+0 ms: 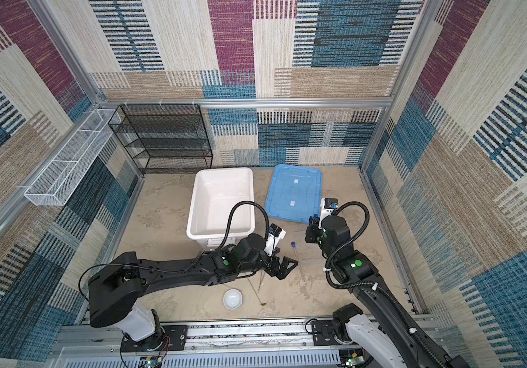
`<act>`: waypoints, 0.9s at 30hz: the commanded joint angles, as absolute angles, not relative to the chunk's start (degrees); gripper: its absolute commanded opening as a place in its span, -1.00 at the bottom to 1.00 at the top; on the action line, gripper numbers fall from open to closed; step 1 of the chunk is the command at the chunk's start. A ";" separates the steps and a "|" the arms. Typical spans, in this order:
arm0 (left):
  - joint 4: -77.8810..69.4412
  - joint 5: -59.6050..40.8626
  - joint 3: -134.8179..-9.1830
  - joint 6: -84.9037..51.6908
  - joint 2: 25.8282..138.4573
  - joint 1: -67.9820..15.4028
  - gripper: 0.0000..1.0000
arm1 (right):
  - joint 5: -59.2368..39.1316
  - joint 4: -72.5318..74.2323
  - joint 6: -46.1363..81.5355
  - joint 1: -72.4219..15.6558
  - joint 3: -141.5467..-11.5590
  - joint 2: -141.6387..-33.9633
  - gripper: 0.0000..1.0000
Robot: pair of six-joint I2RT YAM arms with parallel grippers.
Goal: Organize the chemistry lab equipment
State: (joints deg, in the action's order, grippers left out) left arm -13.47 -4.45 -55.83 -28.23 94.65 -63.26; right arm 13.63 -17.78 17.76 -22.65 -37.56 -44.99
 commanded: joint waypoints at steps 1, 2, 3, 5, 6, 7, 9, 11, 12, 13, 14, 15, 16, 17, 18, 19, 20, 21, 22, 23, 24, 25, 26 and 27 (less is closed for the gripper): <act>-11.40 -4.36 -56.62 -30.28 94.98 -63.32 0.98 | 20.90 -12.95 16.33 -22.77 -35.96 -43.68 -0.67; -11.33 -4.64 -56.75 -30.07 95.09 -63.36 0.99 | 21.70 -11.96 16.35 -22.81 -35.19 -43.06 -0.66; -11.06 -4.66 -56.94 -30.19 95.22 -63.29 0.98 | 22.15 -11.21 16.24 -22.77 -34.55 -42.68 -0.66; -11.06 -4.84 -57.04 -30.27 95.40 -63.28 0.99 | 22.92 -10.31 16.16 -22.83 -33.90 -42.77 -0.66; -11.10 -4.84 -57.13 -30.38 95.41 -63.31 0.99 | 23.22 -10.05 16.17 -22.76 -33.77 -43.10 -0.65; -11.09 -4.91 -57.13 -30.44 95.51 -63.28 0.99 | 23.78 -9.78 16.17 -22.76 -33.54 -43.45 -0.66; -11.04 -4.65 -57.14 -30.73 95.67 -63.32 0.98 | 24.67 -9.39 16.55 -22.76 -33.04 -44.40 -0.65; -11.99 -4.54 -56.54 -30.92 95.52 -63.28 0.99 | 25.16 -8.93 16.88 -22.77 -32.49 -45.31 -0.64; -12.29 -4.57 -56.38 -30.89 95.49 -63.28 0.99 | 25.40 -8.67 17.03 -22.77 -32.23 -45.59 -0.64; -12.25 -4.49 -56.42 -30.92 95.51 -63.28 0.99 | 25.68 -8.32 17.21 -22.77 -31.88 -45.79 -0.64; -12.10 -4.53 -56.45 -30.93 95.58 -63.33 0.99 | 26.10 -7.84 17.22 -22.79 -31.50 -45.89 -0.63; -12.19 -4.72 -56.45 -30.85 95.62 -63.35 0.98 | 26.52 -7.59 17.06 -22.82 -31.11 -45.97 -0.63; -12.38 -4.85 -56.35 -30.82 95.65 -63.33 0.98 | 26.84 -7.16 16.84 -22.76 -30.69 -46.05 -0.63; -12.39 -4.79 -56.34 -30.91 95.70 -63.35 0.99 | 27.13 -6.91 16.74 -22.77 -30.47 -46.07 -0.63; -12.64 -4.77 -56.12 -31.02 95.59 -63.33 0.99 | 27.40 -6.62 16.57 -22.76 -30.20 -46.10 -0.63; -12.66 -4.71 -56.07 -31.02 95.62 -63.28 0.99 | 27.50 -6.31 16.50 -22.76 -30.02 -46.01 -0.63; -12.49 -4.58 -55.94 -31.02 95.50 -63.33 0.99 | 27.67 -5.96 16.34 -22.77 -29.81 -45.95 -0.63; -12.58 -4.62 -55.86 -31.02 95.49 -63.29 0.99 | 27.81 -5.60 16.30 -22.81 -29.52 -45.75 -0.63; -12.72 -4.57 -55.71 -31.01 95.36 -63.32 0.98 | 27.99 -5.22 16.17 -22.77 -29.28 -45.64 -0.63; -12.91 -4.54 -55.54 -31.01 95.35 -63.28 0.98 | 27.97 -4.74 15.94 -22.80 -28.96 -45.62 -0.63; -12.99 -4.50 -55.38 -30.96 95.26 -63.30 0.99 | 28.02 -4.30 15.69 -22.76 -28.78 -45.53 -0.62; -13.11 -4.48 -55.22 -30.95 95.27 -63.29 0.98 | 27.93 -3.86 15.58 -22.76 -28.57 -45.64 -0.63; -13.35 -4.48 -55.12 -30.97 95.24 -63.27 0.99 | 27.91 -3.41 15.46 -22.76 -28.30 -45.62 -0.63; -13.40 -4.48 -55.02 -30.89 95.27 -63.29 0.98 | 27.62 -2.94 15.38 -22.77 -28.14 -45.64 -0.62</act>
